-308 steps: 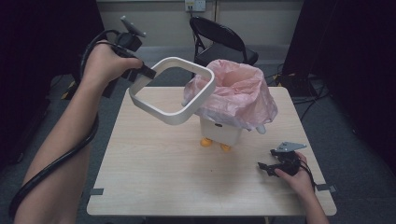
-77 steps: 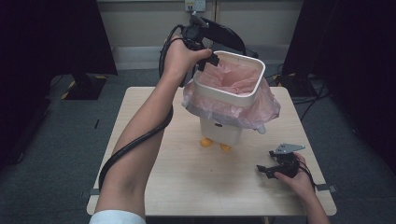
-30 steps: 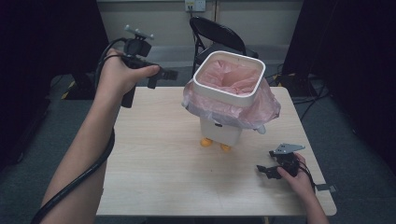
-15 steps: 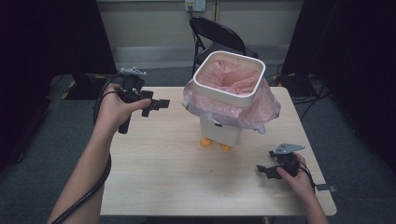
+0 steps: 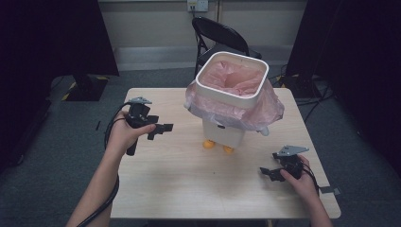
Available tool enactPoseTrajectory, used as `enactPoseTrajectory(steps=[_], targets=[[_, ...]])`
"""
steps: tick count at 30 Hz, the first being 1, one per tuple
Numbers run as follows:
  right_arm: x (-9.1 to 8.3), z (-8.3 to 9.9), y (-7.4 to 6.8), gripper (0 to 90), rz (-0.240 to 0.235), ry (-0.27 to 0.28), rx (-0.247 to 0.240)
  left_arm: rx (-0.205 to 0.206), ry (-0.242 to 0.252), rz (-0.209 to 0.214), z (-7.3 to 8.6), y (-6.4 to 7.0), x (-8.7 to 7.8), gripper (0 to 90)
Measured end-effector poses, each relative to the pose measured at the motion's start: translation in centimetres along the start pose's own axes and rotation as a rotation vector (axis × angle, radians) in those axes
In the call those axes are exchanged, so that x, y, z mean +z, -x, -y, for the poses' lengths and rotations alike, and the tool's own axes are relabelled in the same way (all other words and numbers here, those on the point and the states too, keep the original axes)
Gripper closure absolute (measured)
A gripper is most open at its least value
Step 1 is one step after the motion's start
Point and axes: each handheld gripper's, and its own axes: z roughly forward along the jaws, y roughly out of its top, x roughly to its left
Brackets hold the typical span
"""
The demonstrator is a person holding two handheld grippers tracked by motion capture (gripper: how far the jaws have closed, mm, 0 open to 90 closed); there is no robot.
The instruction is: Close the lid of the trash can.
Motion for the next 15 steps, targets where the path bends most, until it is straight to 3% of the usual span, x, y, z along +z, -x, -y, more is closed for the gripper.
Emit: enactPoseTrajectory(steps=[15], targets=[[0.0,0.0,0.0,13.0,0.000,0.000,0.000,-0.035,-0.059,0.030,5.4,-0.6,4.4,21.7]])
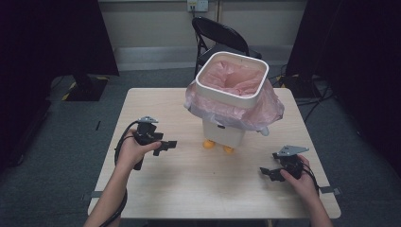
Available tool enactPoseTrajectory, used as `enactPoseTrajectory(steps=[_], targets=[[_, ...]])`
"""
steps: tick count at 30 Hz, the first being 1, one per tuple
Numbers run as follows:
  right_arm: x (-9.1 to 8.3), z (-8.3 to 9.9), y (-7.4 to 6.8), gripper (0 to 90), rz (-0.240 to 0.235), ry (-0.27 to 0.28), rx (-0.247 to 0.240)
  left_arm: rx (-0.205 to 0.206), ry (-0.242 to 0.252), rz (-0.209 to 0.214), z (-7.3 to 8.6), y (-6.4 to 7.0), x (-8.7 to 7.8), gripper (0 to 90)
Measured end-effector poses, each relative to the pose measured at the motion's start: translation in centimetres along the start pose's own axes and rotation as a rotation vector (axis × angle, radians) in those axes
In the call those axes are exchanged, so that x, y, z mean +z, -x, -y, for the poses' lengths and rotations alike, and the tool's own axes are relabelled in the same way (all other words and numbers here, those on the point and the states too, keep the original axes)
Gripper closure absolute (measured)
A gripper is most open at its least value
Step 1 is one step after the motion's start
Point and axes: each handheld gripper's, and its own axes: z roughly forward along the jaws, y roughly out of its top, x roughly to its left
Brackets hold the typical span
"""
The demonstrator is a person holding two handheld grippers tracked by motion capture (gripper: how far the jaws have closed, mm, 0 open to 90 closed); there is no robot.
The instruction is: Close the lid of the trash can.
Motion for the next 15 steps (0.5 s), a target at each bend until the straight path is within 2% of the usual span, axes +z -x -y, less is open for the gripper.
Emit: enactPoseTrajectory(steps=[3,8,15], targets=[[0.0,0.0,0.0,13.0,0.000,0.000,0.000,0.006,-0.011,-0.011,0.7,0.0,0.6,21.7],[0.0,0.0,0.0,13.0,0.000,0.000,0.000,-0.004,-0.024,-0.001,2.1,-0.2,1.7,21.7],[0.0,0.0,0.0,13.0,0.000,0.000,0.000,0.004,-0.049,0.003,3.5,0.0,3.0,21.3]])
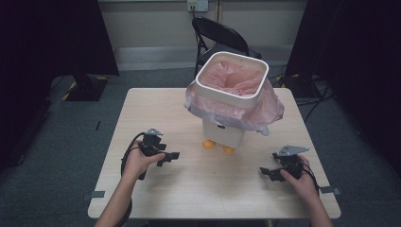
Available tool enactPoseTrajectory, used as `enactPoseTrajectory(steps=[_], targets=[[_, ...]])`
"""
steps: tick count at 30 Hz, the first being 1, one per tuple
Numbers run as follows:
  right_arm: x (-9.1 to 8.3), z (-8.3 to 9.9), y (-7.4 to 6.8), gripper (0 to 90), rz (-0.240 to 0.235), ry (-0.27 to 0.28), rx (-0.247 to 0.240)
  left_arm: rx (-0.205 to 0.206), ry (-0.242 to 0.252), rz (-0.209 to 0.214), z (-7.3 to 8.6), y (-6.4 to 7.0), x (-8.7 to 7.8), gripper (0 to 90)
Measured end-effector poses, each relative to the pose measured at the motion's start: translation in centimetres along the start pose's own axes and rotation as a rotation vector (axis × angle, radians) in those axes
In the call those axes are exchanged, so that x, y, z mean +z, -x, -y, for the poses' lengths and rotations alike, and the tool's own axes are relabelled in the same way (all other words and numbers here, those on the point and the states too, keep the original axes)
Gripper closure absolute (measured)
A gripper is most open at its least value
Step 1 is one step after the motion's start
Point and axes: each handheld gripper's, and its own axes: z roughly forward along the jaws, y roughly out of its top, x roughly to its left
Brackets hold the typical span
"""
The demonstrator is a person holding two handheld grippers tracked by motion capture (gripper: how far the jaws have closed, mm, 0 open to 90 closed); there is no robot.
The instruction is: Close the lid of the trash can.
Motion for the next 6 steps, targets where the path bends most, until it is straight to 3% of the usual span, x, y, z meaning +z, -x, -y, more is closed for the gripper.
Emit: enactPoseTrajectory(steps=[6], targets=[[0.00,0.00,0.00,13.0,0.000,0.000,0.000,0.001,-0.024,0.003,0.77,-0.04,0.53,20.5]])
